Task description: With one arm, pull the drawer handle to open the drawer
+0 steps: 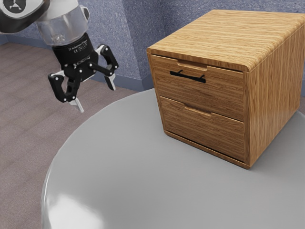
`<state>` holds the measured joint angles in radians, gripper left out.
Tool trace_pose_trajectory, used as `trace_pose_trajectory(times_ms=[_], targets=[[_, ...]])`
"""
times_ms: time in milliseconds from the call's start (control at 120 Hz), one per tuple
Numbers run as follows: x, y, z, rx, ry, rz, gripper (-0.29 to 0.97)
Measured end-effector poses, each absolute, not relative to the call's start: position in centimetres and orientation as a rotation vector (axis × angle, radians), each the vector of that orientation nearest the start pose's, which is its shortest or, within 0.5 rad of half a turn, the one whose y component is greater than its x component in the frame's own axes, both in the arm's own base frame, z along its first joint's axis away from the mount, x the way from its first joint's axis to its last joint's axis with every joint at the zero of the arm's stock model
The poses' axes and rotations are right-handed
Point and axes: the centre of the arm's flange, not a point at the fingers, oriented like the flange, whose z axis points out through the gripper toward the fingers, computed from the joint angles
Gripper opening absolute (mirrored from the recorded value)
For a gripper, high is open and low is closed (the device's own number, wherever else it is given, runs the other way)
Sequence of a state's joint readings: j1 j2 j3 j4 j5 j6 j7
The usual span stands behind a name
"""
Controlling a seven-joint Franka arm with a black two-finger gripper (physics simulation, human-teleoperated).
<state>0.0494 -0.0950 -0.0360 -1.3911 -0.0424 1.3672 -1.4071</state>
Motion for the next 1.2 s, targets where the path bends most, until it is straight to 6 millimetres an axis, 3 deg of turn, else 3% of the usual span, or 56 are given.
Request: trace_pose_trajectory(times_ms=[100, 167, 250, 392, 508, 617, 783, 875, 1025, 1100, 1200], targets=[[50.5, -2.6, 71.8, -2.466, -2.061, -0.033, 0.68], [52.0, -4.6, 69.3, -2.484, -2.038, -0.027, 0.68], [53.3, -5.7, 68.0, -2.495, -2.052, -0.05, 0.68], [57.8, -5.8, 68.9, -2.493, -2.109, -0.238, 0.68], [59.9, -3.9, 68.8, -2.461, -2.183, -0.34, 0.68], [60.9, -3.9, 68.8, -2.474, -2.206, -0.41, 0.68], [61.4, -8.0, 68.6, -2.574, -2.08, -0.505, 0.68], [60.4, -7.3, 67.2, -2.573, -2.063, -0.544, 0.68], [63.3, -7.6, 67.9, -2.635, -2.052, -0.678, 0.68], [63.8, -8.2, 68.1, -2.661, -2.028, -0.72, 0.68], [64.6, -7.3, 67.7, -2.652, -2.043, -0.74, 0.68]])
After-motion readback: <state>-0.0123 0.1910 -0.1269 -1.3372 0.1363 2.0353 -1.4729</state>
